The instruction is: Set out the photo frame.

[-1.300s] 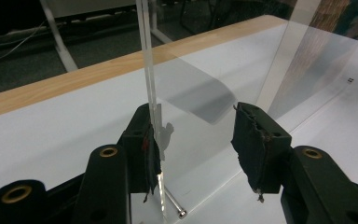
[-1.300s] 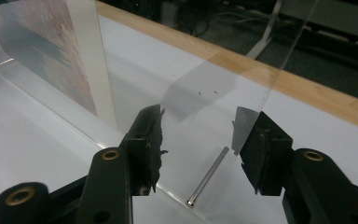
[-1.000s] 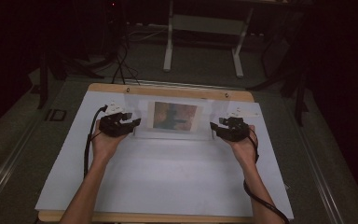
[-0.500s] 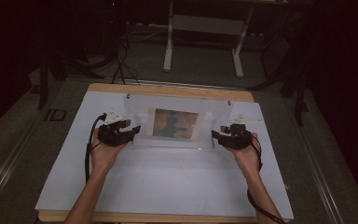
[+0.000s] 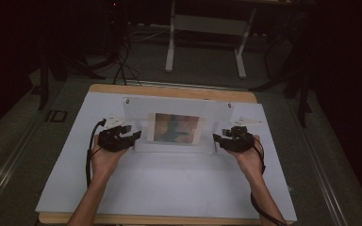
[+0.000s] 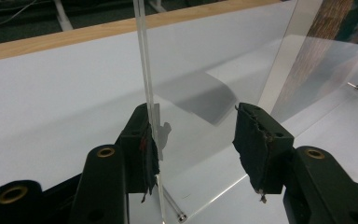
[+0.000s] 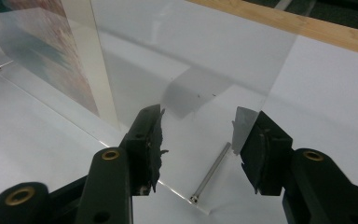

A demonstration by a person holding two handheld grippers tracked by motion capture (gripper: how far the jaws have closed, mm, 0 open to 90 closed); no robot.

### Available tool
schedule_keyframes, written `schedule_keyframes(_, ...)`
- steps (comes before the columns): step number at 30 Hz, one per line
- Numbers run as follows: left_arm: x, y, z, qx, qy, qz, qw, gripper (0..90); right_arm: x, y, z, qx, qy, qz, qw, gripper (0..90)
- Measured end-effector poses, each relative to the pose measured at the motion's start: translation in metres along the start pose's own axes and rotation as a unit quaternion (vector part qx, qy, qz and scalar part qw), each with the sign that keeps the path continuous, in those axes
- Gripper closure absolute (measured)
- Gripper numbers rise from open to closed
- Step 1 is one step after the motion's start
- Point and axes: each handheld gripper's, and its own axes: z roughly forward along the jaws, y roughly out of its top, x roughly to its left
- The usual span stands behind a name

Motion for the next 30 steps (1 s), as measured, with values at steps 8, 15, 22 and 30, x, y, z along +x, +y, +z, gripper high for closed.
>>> schedule_keyframes(8,0.008,-0.001,0.004,-0.025,-0.012,-0.023,0.9993,50.4,-0.004,0.001,0.004,-0.003,0.010,0.016,0.9998,51.2)
schedule_keyframes(15,0.009,-0.002,0.004,-0.023,-0.019,-0.028,0.9992,50.4,-0.008,0.001,0.006,-0.008,0.019,0.018,0.9996,51.3)
schedule_keyframes(22,0.009,-0.004,0.003,-0.022,-0.025,-0.031,0.9990,50.3,-0.007,-0.003,0.005,-0.015,0.022,0.012,0.9996,51.1)
schedule_keyframes(30,0.013,-0.007,0.002,-0.018,-0.019,-0.041,0.9988,42.9,-0.009,-0.010,0.007,-0.030,0.026,0.017,0.9991,45.5)
